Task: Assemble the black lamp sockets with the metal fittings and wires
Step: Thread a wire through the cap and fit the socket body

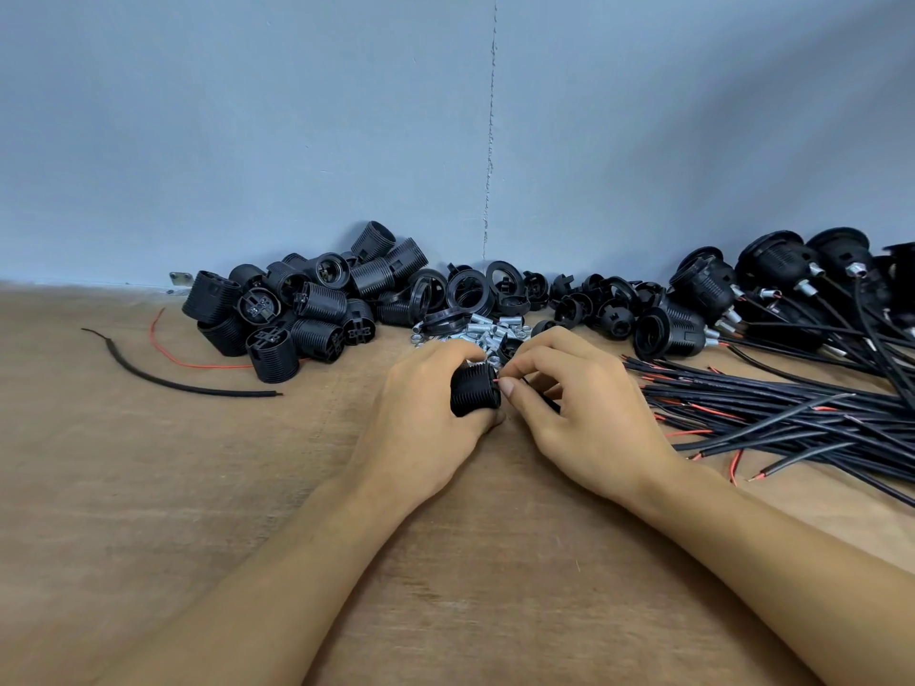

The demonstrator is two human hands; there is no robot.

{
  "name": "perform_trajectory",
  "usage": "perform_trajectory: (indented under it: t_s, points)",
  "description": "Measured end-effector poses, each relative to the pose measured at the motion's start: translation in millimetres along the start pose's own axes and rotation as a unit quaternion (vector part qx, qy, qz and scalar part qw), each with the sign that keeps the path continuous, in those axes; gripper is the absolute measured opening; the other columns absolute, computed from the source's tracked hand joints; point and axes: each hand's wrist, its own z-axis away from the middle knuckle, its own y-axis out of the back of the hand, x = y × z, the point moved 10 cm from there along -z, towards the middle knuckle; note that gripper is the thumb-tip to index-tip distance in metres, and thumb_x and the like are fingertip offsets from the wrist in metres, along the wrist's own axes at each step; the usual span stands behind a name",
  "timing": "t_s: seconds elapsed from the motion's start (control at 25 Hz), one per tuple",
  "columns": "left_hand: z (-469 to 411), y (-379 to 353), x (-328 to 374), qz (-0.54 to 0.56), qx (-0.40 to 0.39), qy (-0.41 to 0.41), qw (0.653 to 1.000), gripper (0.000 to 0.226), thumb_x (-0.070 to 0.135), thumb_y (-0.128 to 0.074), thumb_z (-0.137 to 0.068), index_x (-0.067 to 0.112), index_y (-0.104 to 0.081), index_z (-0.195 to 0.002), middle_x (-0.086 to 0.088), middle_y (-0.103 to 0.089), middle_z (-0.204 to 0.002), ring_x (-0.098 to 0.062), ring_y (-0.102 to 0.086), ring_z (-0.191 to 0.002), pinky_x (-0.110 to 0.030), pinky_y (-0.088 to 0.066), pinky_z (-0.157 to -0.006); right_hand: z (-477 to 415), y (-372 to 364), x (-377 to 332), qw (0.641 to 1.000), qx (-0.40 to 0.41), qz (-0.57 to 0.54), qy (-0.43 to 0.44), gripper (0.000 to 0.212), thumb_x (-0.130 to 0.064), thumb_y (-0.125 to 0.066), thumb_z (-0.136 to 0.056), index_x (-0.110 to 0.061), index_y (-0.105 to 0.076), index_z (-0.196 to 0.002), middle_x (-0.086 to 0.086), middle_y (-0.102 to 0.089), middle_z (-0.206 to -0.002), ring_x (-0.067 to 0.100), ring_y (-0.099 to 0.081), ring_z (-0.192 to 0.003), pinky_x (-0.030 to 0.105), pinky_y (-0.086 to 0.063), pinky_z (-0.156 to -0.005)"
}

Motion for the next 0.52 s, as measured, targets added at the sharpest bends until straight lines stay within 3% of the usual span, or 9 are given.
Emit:
perform_trajectory:
  t_s: [0.28,0.52]
  points:
    - [1.2,1.3,2.4,-0.002,-0.004,0.004,1.0,0.029,0.032,-0.088,-0.071,0.025,-0.071,-0.094,0.012,-0.062,-0.086,-0.013,-0.058,-0.085,-0.033,-0.048,-0.074,-0.8,-3.4,1.8,1.0,-0.017,0.013,0.003,0.005,-0.029,-0.065,-0.093,-0.03,-0.069,-0.091,-0.017,-0.059,-0.101,0.009,-0.061,-0.086,0.041,-0.053,-0.076]
    - [1.2,1.5,4.0,0.008,-0.009,0.002,1.0,0.031,0.029,-0.089,-0.07,0.025,-0.072,-0.095,0.011,-0.063,-0.086,-0.012,-0.059,-0.083,-0.037,-0.051,-0.074,-2.3,-3.3,0.1,1.0,-0.019,-0.007,0.008,0.014,-0.035,-0.058,-0.096,-0.031,-0.06,-0.083,-0.015,-0.059,-0.098,0.011,-0.059,-0.084,0.043,-0.052,-0.075]
